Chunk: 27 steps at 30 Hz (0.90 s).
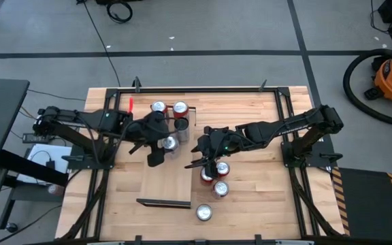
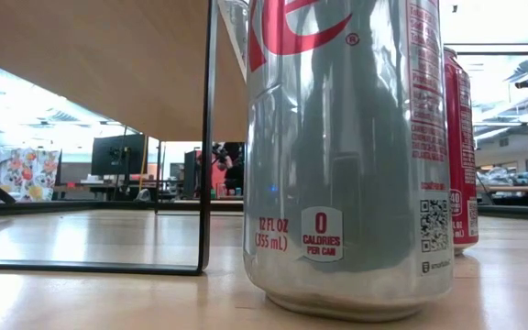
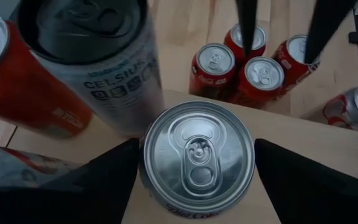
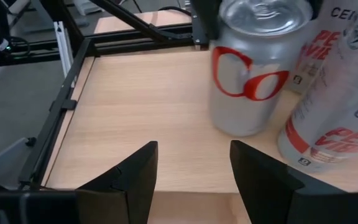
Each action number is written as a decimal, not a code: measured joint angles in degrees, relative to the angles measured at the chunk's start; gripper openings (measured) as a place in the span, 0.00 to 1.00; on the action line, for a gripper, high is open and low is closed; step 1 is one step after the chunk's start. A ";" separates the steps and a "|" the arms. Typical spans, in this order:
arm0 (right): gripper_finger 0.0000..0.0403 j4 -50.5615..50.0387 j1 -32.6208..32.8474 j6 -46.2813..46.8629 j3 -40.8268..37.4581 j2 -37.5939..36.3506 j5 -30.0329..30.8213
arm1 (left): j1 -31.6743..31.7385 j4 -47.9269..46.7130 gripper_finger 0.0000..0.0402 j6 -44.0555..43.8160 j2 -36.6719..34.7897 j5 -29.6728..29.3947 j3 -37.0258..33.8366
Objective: Place canned beverage on shelf
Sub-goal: Put the top red and silver soda can on the shelf
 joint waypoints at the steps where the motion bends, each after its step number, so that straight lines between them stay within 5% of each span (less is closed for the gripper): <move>1: 0.52 0.00 0.02 0.00 0.00 0.00 0.36 | -0.19 0.00 0.79 -0.23 0.00 0.00 0.00; 27: 0.52 3.02 0.02 -2.02 -0.04 0.07 1.84 | -0.72 -11.54 0.72 -1.93 -5.60 0.31 0.02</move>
